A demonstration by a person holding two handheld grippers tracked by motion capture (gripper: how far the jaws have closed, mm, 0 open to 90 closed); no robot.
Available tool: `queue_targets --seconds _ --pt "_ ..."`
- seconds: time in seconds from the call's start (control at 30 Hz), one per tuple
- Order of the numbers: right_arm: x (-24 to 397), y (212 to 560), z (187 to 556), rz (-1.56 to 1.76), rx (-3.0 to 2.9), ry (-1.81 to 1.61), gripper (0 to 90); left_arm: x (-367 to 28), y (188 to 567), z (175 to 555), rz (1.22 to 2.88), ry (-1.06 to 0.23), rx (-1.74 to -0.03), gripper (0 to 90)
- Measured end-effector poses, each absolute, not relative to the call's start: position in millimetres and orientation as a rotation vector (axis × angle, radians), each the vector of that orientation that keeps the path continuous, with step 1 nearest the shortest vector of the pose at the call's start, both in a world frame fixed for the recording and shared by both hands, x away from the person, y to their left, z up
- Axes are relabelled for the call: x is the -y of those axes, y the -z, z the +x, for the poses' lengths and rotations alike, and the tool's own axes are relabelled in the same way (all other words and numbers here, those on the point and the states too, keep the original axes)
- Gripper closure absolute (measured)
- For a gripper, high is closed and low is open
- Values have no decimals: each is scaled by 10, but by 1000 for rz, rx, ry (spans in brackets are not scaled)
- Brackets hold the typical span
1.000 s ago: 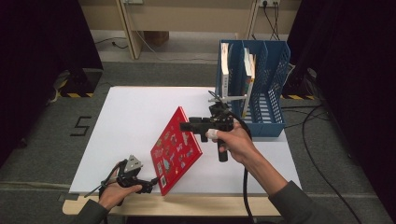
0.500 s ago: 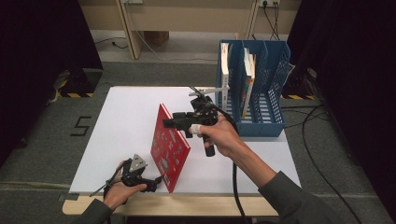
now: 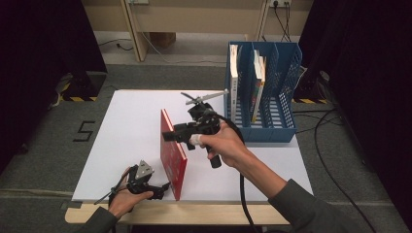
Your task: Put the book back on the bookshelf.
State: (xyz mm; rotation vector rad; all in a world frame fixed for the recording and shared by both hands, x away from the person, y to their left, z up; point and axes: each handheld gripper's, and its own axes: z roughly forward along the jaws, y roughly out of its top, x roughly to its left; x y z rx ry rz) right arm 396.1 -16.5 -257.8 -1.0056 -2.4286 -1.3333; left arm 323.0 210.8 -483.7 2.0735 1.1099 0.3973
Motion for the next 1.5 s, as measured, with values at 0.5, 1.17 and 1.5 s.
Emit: queue_targets --seconds 0.5,1.17,1.5 --pt "159 2718 4063 -930 2714 1112 583 -2128 4835 3235 2053 -381 -1101 69" --pt "569 2513 4202 -873 2914 1002 752 -2309 4821 3288 2034 -414 -1140 149" --pt "1054 2471 4202 -1035 2819 1096 792 -2340 4824 3302 2025 -412 -1153 149"
